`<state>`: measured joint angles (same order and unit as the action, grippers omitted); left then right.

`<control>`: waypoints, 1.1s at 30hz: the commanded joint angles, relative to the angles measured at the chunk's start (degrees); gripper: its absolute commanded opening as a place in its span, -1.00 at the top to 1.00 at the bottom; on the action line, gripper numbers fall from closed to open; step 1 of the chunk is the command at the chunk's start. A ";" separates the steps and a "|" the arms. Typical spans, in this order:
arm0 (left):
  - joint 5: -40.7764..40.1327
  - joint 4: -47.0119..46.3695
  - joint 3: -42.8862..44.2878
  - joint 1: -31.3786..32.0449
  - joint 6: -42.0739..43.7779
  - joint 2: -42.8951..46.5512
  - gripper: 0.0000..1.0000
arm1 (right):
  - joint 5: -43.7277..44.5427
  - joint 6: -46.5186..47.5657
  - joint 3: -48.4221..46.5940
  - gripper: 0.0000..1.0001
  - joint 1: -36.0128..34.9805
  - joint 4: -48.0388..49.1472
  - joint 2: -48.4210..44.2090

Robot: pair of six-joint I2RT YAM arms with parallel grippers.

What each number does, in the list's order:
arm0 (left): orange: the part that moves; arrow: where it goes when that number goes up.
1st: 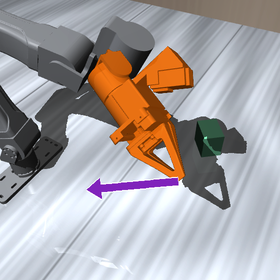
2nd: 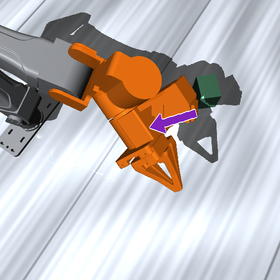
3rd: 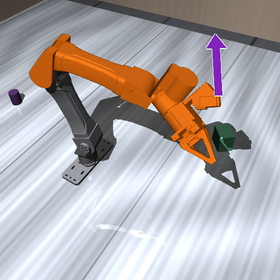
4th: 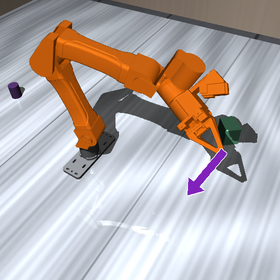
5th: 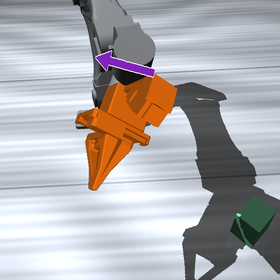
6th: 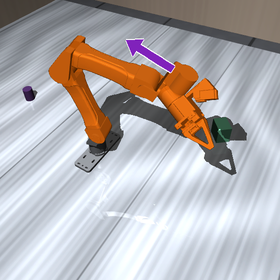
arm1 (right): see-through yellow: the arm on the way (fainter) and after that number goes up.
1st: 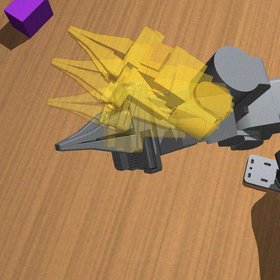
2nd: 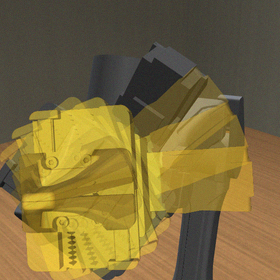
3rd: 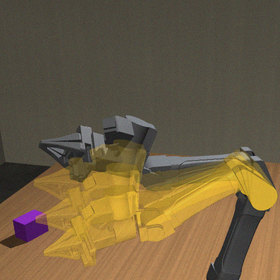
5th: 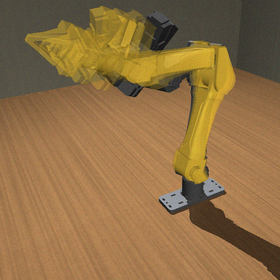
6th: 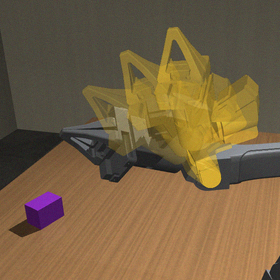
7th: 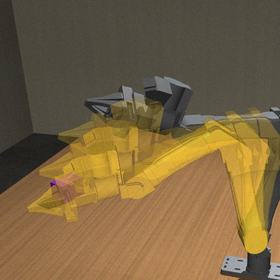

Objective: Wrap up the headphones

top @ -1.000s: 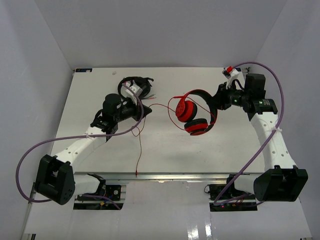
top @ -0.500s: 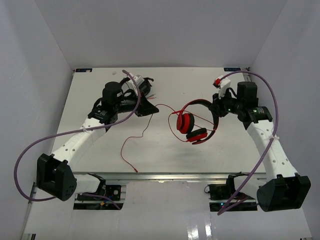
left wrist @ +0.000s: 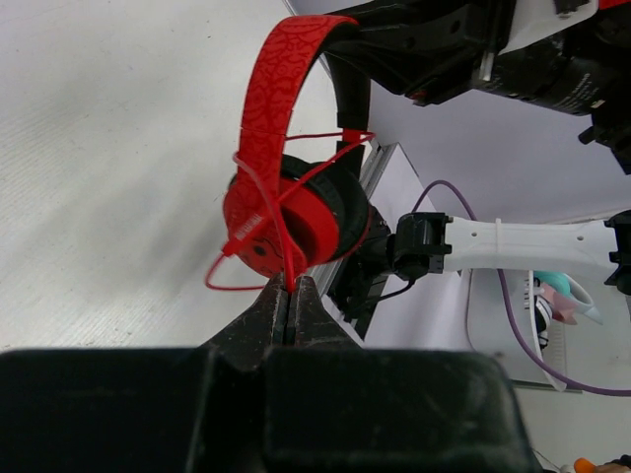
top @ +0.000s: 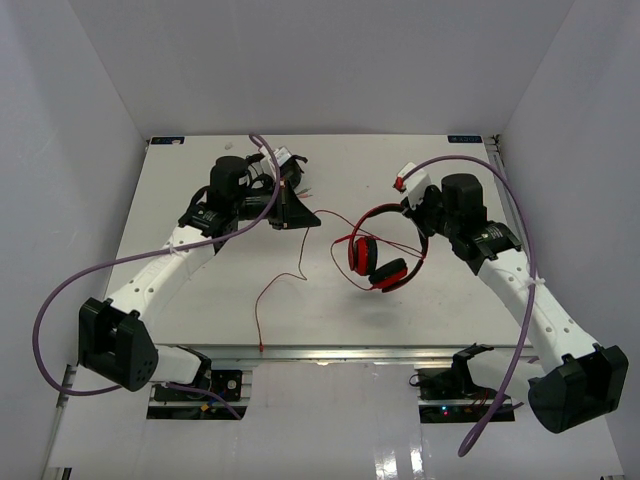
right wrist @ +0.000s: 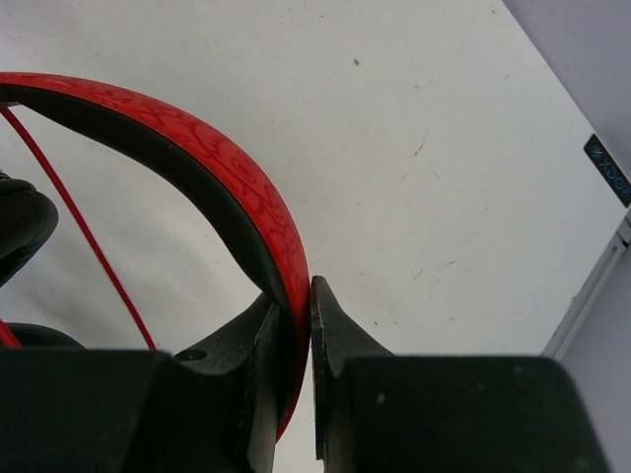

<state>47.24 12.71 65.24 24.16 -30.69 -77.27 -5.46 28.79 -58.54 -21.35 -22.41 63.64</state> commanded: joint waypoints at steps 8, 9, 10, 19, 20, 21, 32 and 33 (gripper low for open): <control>0.60 1.88 3.82 -0.17 -4.67 1.27 1.00 | 7.62 -4.78 -0.10 0.85 -0.54 8.79 1.29; 0.06 2.10 3.98 -0.17 -4.83 1.25 1.00 | 7.61 -5.24 -0.17 0.85 -0.54 8.85 1.47; -0.52 2.34 4.22 -0.17 -5.00 1.24 1.00 | 7.67 -5.68 -0.17 0.85 -0.54 8.97 1.58; -5.01 4.03 8.64 -0.17 -7.77 0.07 1.00 | 9.76 -5.50 1.26 0.85 -0.54 10.23 1.45; -5.44 4.06 9.07 -0.17 -8.20 0.03 1.00 | 9.90 -5.50 1.51 0.85 -0.54 10.34 1.41; -5.62 3.97 9.50 -0.17 -8.93 -0.03 1.00 | 9.94 -5.55 1.63 0.85 -0.54 10.47 1.40; -3.42 3.28 12.34 0.76 -16.59 -2.81 1.00 | 6.05 -14.91 0.42 0.85 -0.54 10.13 4.73; -3.58 3.28 12.60 1.34 -16.90 -3.23 1.00 | 5.21 -16.07 -0.05 0.85 -0.54 9.87 5.78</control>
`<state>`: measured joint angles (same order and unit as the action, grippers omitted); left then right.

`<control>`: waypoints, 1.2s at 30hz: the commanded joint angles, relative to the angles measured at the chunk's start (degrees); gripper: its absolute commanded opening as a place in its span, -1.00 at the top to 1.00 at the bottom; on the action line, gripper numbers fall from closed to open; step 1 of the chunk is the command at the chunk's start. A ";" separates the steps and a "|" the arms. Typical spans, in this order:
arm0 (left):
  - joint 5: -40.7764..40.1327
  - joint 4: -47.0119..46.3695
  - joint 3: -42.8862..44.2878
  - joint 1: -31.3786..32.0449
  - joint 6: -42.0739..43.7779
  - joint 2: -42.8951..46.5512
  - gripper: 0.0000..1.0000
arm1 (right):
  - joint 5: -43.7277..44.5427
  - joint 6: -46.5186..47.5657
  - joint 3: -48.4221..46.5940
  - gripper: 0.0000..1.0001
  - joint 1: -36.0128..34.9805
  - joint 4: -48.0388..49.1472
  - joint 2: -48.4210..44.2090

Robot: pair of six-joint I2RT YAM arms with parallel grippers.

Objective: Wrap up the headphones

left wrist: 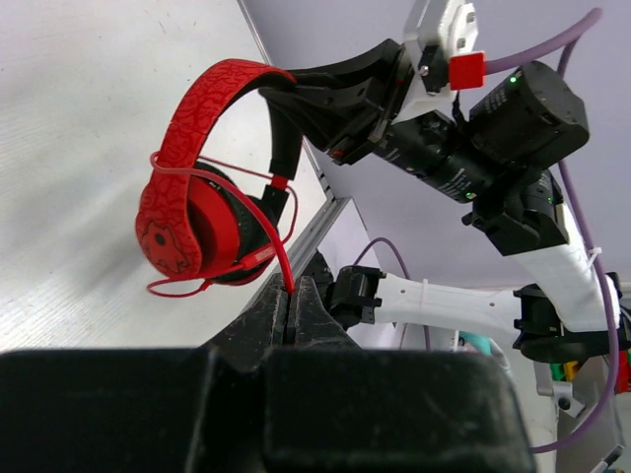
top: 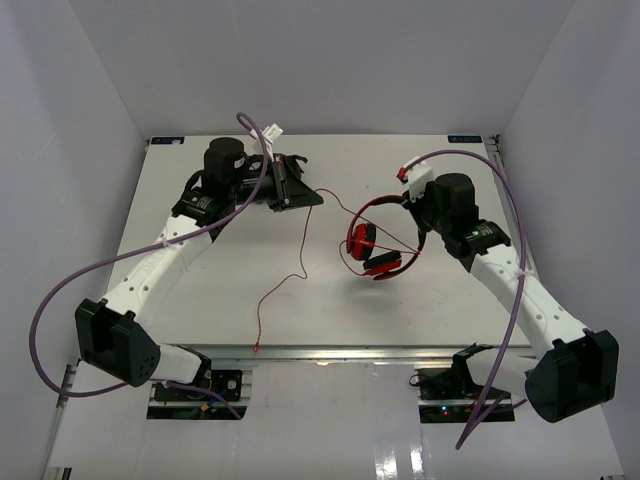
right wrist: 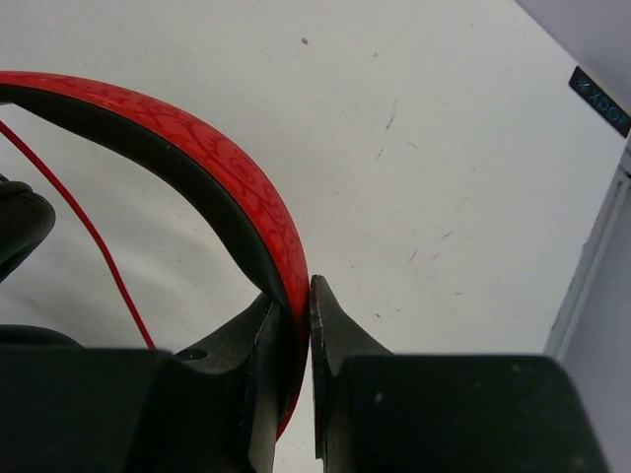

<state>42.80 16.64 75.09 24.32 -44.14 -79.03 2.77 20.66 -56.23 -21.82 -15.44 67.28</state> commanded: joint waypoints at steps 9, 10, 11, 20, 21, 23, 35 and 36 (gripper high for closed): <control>-3.40 -0.27 3.33 2.87 -2.92 -3.06 1.00 | -6.60 -14.36 -6.15 0.85 0.03 1.49 6.48; -3.68 -0.16 3.46 2.93 -2.75 -3.11 1.00 | -7.00 -14.68 -6.07 0.85 0.03 1.55 6.54; -4.28 0.19 3.99 2.93 -2.40 -3.43 1.00 | -7.22 -14.63 -5.88 0.85 0.03 1.54 6.54; -6.90 3.99 11.32 2.93 -0.26 -5.89 1.00 | -13.51 -12.29 -2.13 0.85 0.11 0.98 5.66; -6.94 4.18 11.70 2.93 -0.24 -5.96 1.00 | -14.08 -12.42 -1.99 0.85 0.23 0.88 5.66; -7.18 4.58 12.31 2.93 -0.06 -6.02 1.00 | -15.13 -12.73 -1.78 0.85 0.41 0.73 5.72; -7.66 6.12 14.80 2.83 0.55 -6.23 1.00 | -15.87 -11.69 0.75 0.85 0.47 0.32 5.66; -7.55 6.12 14.91 2.84 0.55 -6.26 1.00 | -15.83 -11.48 0.89 0.85 0.47 0.32 5.66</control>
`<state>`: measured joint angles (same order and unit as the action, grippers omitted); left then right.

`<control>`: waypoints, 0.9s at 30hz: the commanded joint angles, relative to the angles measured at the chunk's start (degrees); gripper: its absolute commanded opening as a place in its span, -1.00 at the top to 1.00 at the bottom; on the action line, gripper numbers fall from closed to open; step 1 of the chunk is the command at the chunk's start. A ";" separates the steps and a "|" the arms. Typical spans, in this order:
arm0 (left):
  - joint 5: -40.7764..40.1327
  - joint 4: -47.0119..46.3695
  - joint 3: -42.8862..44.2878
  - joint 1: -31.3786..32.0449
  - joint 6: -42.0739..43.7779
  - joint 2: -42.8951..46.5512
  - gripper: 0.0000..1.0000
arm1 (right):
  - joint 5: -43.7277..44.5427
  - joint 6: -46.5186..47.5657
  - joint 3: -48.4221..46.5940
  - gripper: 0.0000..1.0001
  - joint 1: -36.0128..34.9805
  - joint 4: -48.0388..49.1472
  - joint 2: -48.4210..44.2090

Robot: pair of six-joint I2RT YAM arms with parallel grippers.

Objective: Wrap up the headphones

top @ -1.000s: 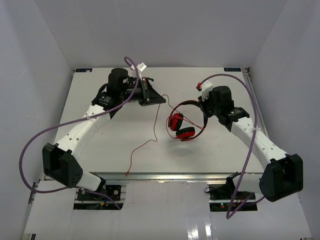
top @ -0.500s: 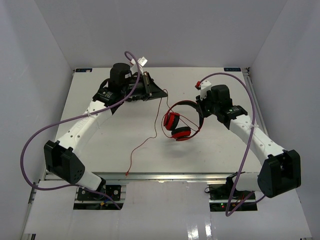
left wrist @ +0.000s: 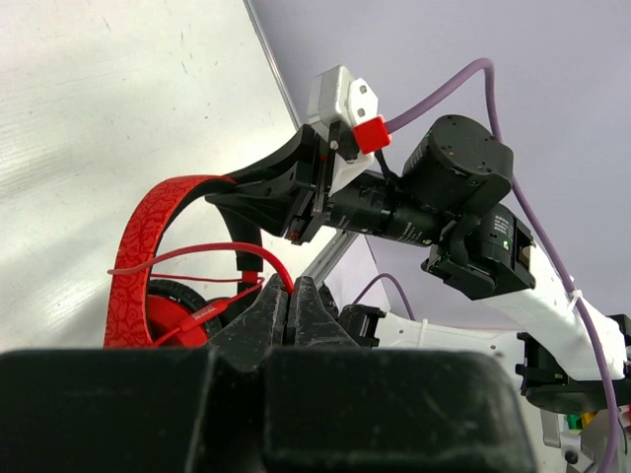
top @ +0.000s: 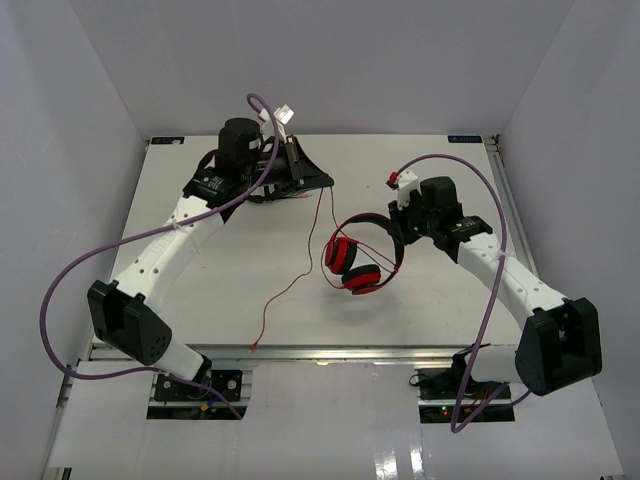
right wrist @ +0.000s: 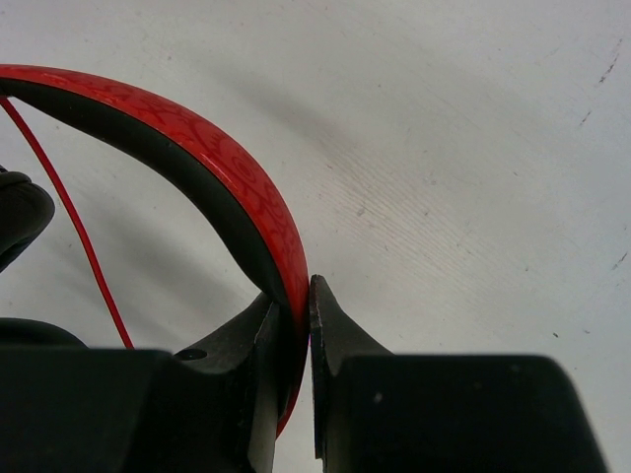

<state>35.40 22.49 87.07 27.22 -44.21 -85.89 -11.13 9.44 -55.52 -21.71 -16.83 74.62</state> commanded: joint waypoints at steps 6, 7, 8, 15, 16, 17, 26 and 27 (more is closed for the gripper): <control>0.36 0.45 3.19 -0.06 0.62 0.38 1.00 | -0.78 0.40 0.84 0.85 0.36 1.96 -1.59; 0.45 0.53 3.19 -0.06 0.69 0.37 1.00 | -0.43 0.40 0.85 0.85 0.44 2.05 -1.51; 0.70 0.54 3.19 -0.06 0.64 0.31 1.00 | 0.04 0.22 0.85 0.85 0.45 2.25 -1.50; 4.02 0.36 2.57 -0.06 -0.93 -0.13 1.00 | 4.32 -3.26 -0.63 0.85 0.45 3.56 -0.01; 4.60 0.14 2.17 -0.06 -1.46 -0.11 1.00 | 5.01 -3.92 -1.21 0.85 0.47 3.64 0.62; 5.30 -0.21 1.59 -0.06 -2.04 0.01 1.00 | 5.77 -4.22 -1.96 0.85 0.53 3.65 1.32; 8.61 -3.27 -1.22 0.30 -6.75 0.09 1.00 | 12.15 -11.67 -7.73 0.85 0.62 4.54 7.78; 8.64 -3.43 -1.48 0.54 -7.22 -0.20 1.00 | 13.45 -12.87 -8.18 0.85 0.62 4.75 8.36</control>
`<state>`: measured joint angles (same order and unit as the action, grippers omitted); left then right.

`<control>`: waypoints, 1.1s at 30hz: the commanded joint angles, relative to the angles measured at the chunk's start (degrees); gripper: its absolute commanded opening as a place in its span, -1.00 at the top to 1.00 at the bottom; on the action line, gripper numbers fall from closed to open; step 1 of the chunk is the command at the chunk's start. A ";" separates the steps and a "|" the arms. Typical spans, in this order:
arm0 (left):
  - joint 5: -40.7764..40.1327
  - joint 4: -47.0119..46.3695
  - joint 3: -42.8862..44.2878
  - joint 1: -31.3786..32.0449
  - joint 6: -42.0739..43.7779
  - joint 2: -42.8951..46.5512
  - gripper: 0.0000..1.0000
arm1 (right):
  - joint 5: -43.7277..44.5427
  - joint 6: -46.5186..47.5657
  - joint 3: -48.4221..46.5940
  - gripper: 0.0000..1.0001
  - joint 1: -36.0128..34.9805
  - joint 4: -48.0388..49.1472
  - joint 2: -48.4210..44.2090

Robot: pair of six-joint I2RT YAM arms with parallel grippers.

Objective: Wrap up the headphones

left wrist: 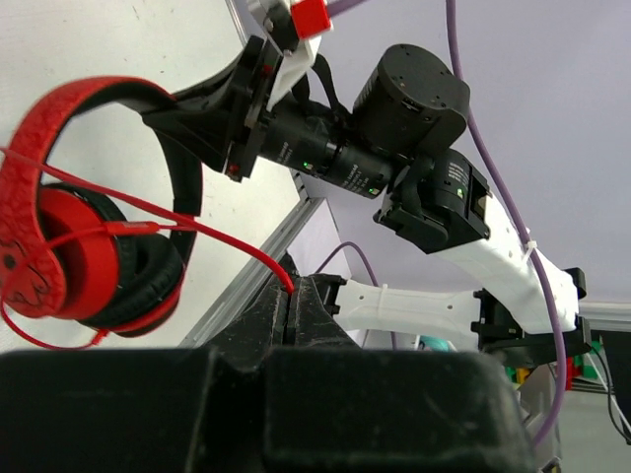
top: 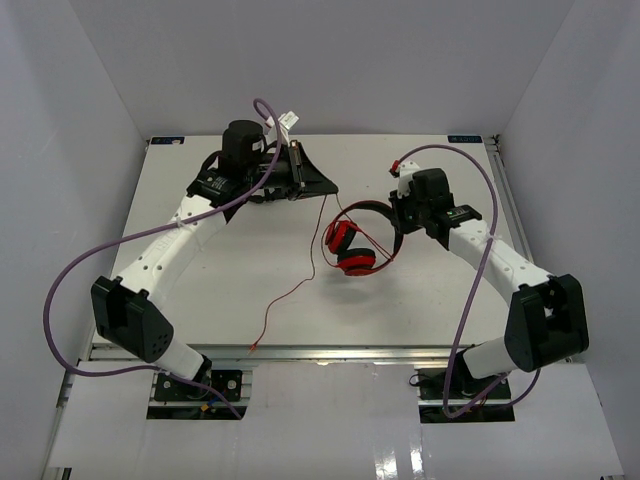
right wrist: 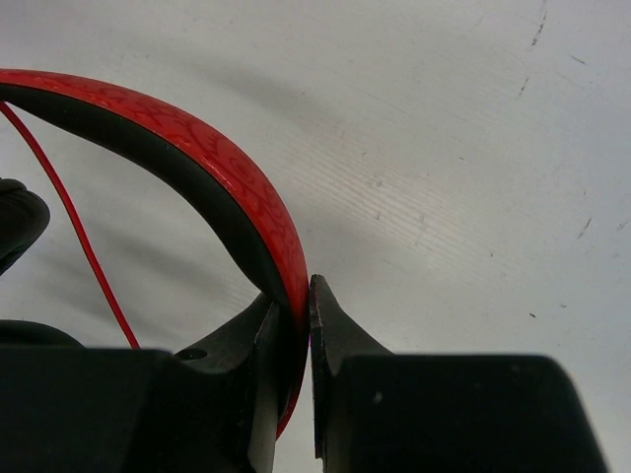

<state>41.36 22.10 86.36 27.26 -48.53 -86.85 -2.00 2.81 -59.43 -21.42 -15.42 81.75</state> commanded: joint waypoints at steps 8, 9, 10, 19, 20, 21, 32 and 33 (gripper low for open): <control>-1.08 -3.82 -0.54 4.58 -4.02 -3.50 1.00 | 5.01 -15.15 -8.85 0.85 0.48 3.41 4.47; -1.72 -3.83 -0.37 5.25 -3.98 -4.39 1.00 | 5.09 -15.97 -9.22 0.85 0.43 3.46 4.78; -2.78 -3.89 -0.19 5.75 -3.73 -5.02 1.00 | 5.15 -16.90 -9.77 0.85 0.49 3.40 5.09; -7.58 -3.87 -2.28 7.14 -2.30 -6.29 1.00 | 0.82 -22.25 -11.90 0.85 1.71 2.81 5.57; -7.77 -3.93 -2.40 7.40 -2.23 -6.46 1.00 | 0.01 -22.71 -11.97 0.85 2.07 2.73 5.67; -8.05 -4.00 -2.34 7.82 -2.09 -6.68 1.00 | -0.55 -23.21 -12.11 0.85 2.36 2.59 5.88; -9.88 -3.93 -2.84 12.05 -0.89 -9.99 1.00 | -2.36 -25.31 -12.57 0.85 5.00 1.89 6.58; -10.05 -3.91 -2.86 12.36 -0.81 -10.18 1.00 | -2.31 -25.36 -12.53 0.85 5.11 1.89 6.59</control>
<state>32.31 18.77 84.00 38.25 -50.36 -96.50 -2.35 -19.49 -68.79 -16.91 -16.40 88.68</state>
